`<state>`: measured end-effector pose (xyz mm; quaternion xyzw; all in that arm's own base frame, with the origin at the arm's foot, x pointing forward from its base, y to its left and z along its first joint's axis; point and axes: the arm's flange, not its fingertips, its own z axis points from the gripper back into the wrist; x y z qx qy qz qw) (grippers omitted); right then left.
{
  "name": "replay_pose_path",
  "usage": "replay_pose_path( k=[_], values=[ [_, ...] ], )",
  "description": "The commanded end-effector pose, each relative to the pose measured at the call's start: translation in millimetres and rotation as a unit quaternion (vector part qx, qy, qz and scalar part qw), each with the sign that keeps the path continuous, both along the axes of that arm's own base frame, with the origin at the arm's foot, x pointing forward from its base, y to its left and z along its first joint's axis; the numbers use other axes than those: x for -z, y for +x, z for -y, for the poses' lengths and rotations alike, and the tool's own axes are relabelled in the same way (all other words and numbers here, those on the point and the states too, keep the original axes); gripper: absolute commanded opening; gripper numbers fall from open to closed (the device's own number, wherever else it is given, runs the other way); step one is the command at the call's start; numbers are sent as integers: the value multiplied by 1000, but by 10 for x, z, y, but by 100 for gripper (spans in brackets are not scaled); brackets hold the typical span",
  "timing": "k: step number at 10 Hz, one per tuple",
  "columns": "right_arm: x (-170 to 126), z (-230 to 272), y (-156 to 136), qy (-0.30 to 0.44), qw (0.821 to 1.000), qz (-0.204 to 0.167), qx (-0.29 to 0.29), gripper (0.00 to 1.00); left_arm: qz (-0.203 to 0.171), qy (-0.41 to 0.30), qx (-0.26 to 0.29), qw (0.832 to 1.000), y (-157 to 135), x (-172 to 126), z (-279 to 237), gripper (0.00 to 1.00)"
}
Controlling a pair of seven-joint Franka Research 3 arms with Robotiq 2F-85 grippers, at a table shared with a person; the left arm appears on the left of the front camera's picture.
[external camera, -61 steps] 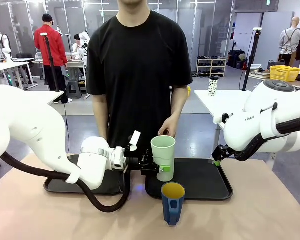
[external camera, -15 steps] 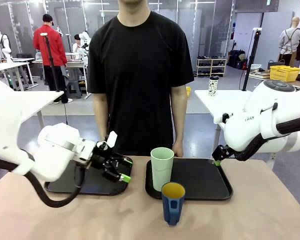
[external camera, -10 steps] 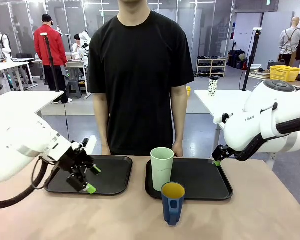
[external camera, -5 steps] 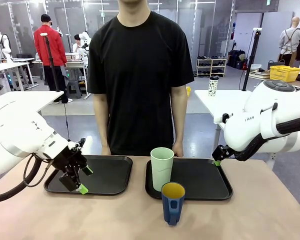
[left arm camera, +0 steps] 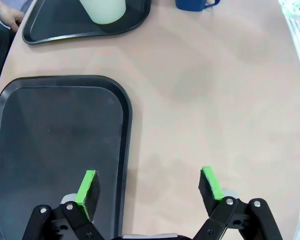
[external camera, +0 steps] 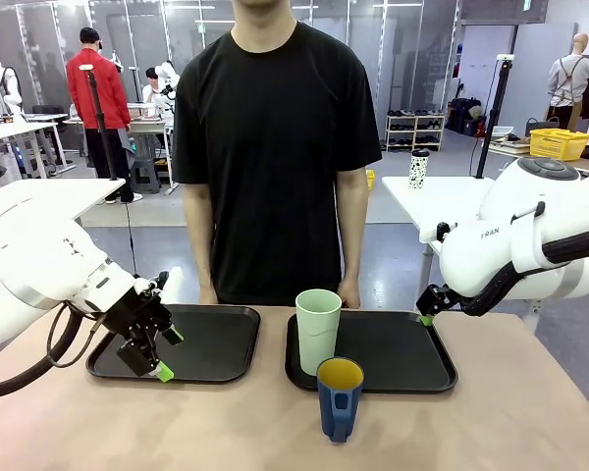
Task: Sort and store the cups by type.
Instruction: Pick up the Handle plastic cup and place it into the empty Flat Tray.
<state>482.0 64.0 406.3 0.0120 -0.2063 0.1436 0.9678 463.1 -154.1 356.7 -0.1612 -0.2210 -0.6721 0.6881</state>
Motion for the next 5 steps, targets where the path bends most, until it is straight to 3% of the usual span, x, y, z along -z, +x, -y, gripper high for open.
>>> replay_pose_path(
  k=[1,5],
  values=[
    [1,15,-3,1,1000,2,0,100,4,-12,3,1000,6,22,3,100],
    [1,15,-3,1,1000,2,0,100,4,-12,3,1000,6,22,3,100]
  ],
)
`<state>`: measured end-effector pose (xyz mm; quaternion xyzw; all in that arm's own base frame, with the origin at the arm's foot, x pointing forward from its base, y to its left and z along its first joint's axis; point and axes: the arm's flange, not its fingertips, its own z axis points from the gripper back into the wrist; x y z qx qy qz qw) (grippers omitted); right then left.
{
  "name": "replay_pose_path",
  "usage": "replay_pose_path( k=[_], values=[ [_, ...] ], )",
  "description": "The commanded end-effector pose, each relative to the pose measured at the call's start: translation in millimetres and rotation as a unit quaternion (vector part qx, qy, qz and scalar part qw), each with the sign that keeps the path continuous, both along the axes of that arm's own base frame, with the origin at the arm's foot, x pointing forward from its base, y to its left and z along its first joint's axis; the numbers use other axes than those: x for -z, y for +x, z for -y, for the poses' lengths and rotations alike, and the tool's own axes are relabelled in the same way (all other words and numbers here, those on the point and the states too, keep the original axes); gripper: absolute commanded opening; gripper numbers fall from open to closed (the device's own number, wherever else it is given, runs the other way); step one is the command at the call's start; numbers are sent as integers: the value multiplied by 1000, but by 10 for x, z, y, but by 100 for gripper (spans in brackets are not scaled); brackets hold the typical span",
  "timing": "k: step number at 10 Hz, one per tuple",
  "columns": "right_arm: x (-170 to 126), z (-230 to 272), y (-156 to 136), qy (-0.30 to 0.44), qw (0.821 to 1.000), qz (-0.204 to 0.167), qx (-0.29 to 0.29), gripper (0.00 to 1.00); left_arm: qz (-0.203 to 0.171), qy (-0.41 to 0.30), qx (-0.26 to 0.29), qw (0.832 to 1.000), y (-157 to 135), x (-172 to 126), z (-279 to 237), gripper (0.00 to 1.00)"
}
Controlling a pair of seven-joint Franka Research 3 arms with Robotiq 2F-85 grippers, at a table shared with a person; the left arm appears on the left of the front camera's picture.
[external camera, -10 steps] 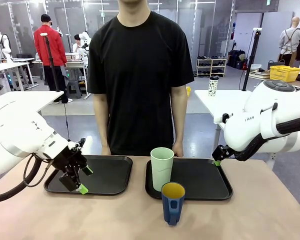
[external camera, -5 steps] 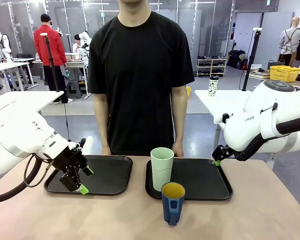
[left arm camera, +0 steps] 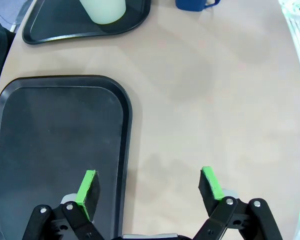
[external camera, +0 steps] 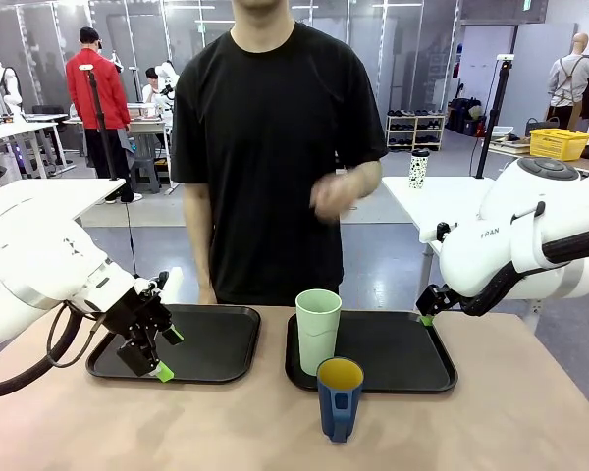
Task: Sort and store the cups by type.
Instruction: Pick up the Handle plastic cup and place it into the empty Flat Tray.
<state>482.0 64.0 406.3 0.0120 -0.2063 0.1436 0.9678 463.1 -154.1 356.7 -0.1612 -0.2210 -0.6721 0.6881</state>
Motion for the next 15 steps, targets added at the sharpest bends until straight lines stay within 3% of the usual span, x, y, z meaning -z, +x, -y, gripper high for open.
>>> replay_pose_path(
  k=[1,15],
  values=[
    [1,15,-3,1,1000,2,0,100,4,-12,3,1000,6,22,3,100],
    [1,15,-3,1,1000,2,0,100,4,-12,3,1000,6,22,3,100]
  ],
)
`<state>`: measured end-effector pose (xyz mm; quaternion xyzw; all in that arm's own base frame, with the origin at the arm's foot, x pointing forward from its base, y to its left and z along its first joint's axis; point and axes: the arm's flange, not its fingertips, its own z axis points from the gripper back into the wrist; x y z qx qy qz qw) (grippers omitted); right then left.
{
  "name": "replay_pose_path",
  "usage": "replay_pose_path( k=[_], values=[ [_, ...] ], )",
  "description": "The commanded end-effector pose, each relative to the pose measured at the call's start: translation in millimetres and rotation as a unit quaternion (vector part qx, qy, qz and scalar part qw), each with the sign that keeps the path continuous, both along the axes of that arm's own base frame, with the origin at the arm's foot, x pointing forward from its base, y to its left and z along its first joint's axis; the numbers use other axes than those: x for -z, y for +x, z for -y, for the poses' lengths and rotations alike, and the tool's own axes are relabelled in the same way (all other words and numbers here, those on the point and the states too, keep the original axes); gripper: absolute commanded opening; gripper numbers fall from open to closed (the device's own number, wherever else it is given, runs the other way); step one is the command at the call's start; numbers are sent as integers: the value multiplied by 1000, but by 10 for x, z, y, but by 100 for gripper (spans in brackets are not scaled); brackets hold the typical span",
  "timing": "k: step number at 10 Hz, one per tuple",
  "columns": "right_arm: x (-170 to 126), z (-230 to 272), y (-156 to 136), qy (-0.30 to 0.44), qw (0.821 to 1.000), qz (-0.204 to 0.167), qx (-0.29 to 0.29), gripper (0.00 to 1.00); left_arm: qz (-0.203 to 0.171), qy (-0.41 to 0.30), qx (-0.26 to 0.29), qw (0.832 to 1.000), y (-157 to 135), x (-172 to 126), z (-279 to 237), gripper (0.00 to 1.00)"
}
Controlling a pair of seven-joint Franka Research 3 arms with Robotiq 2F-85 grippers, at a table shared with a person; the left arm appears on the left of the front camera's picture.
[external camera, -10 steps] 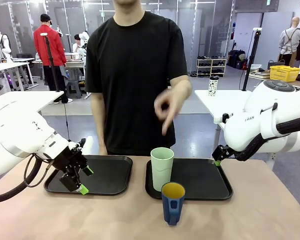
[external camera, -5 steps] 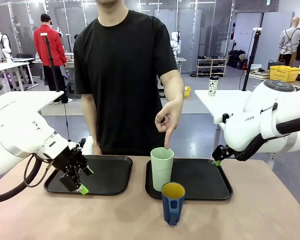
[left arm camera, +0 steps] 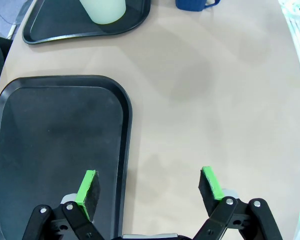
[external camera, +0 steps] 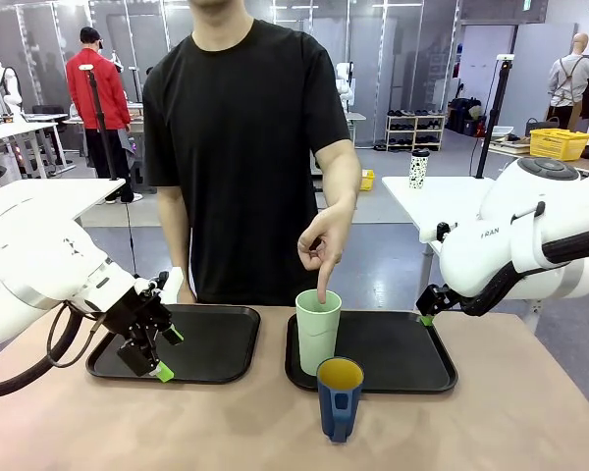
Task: Sort and store the cups by type.
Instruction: Pick up the Handle plastic cup and place it into the empty Flat Tray.
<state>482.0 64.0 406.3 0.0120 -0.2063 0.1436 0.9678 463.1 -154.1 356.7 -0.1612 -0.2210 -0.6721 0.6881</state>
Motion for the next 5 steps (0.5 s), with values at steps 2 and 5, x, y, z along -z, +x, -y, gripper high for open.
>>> replay_pose_path(
  k=[2,5],
  values=[
    [1,15,-3,1,1000,2,0,100,4,-12,3,1000,6,22,3,100],
    [-160,-4,-35,-19,999,8,-36,100,4,-12,3,1000,6,22,3,100]
  ],
)
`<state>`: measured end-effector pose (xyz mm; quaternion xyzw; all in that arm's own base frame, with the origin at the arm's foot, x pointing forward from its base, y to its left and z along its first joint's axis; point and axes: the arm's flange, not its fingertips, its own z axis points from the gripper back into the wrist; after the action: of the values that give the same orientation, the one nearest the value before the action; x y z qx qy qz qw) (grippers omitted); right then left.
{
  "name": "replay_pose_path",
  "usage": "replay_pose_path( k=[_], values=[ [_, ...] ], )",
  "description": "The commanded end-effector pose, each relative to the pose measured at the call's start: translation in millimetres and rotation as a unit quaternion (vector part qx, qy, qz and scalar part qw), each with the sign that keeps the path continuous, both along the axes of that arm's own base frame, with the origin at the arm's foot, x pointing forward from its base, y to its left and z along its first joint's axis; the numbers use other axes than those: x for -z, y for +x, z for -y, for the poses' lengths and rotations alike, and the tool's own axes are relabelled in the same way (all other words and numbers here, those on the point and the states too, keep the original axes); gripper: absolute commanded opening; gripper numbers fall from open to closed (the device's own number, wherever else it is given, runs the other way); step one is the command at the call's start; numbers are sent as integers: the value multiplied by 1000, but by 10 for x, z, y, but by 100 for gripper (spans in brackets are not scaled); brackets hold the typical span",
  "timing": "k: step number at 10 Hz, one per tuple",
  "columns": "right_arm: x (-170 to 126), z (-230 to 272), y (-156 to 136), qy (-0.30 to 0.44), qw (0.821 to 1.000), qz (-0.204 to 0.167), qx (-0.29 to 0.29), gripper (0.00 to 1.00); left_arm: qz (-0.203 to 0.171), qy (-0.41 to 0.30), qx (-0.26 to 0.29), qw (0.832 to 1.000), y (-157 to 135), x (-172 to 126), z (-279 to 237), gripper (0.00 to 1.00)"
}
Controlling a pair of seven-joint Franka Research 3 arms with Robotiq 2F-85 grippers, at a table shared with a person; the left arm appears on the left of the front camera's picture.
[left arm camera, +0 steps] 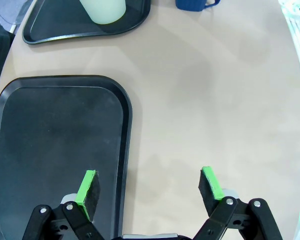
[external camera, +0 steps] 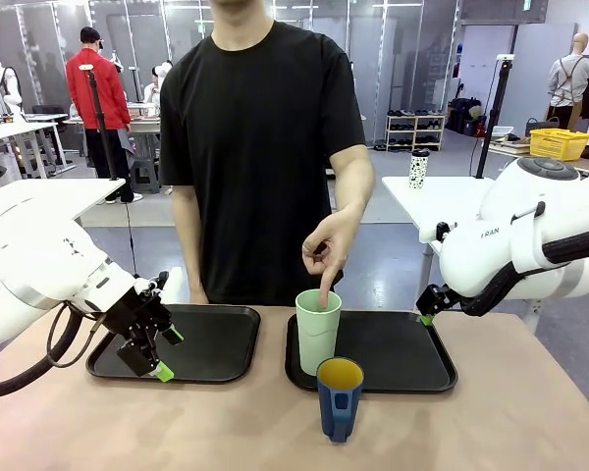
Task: Sort and store the cups by type.
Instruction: Pick up the Handle plastic cup and place it into the empty Flat Tray.
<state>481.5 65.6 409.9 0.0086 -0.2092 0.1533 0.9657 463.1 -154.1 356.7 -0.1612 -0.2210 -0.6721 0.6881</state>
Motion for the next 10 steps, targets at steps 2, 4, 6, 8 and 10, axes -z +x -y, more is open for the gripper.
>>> replay_pose_path(
  k=[2,4,6,8,10],
  values=[
    [-370,10,-198,-72,994,-1,-84,100,4,-12,3,1000,6,21,3,100],
    [-493,54,-445,-86,982,-24,-166,100,4,-12,3,1000,6,21,3,100],
    [-528,217,-661,-102,957,-34,-268,100,4,-12,3,1000,6,21,3,100],
    [-495,302,-782,-147,918,-18,-367,100,4,-12,3,1000,6,21,3,100],
    [-459,326,-833,-152,894,-20,-421,100,4,-12,3,1000,6,21,3,100]
  ],
)
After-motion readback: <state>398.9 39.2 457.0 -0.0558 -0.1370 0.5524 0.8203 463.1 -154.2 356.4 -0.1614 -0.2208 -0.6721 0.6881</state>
